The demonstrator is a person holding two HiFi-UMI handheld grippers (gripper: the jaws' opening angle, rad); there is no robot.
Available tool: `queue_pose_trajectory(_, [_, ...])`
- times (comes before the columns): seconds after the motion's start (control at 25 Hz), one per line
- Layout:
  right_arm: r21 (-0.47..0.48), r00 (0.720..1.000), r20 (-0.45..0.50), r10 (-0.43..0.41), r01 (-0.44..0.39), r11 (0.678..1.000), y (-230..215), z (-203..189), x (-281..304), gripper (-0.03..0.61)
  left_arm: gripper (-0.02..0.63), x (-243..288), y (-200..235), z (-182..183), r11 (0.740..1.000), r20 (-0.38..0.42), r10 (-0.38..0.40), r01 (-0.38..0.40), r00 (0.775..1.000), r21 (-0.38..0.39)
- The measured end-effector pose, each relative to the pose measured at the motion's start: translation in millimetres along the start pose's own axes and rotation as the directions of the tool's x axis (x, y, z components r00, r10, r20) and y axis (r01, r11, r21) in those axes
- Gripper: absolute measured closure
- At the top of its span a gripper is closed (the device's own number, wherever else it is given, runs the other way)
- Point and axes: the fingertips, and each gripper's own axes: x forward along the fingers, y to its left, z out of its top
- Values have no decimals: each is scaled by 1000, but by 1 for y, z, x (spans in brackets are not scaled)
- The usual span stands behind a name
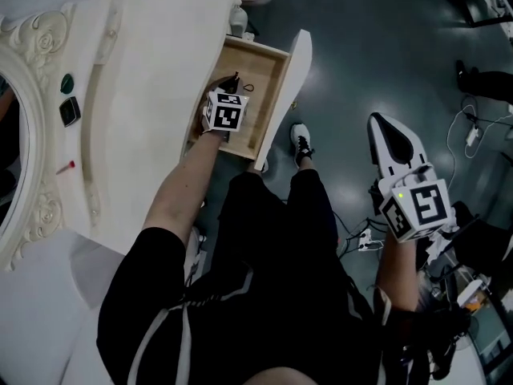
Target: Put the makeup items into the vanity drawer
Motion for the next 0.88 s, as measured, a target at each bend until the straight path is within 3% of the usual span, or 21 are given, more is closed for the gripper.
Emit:
queue_pose_trajectory(0.4, [10, 999, -30, 38, -38, 999, 4, -14, 15, 574, 588, 10, 9, -8, 999, -12, 18, -18, 1000, -32])
queue_pose_trajectory(0.88, [11, 997, -46, 70, -69, 998, 4, -22, 15, 574, 586, 12, 7, -10, 999, -18, 34, -34, 999, 3])
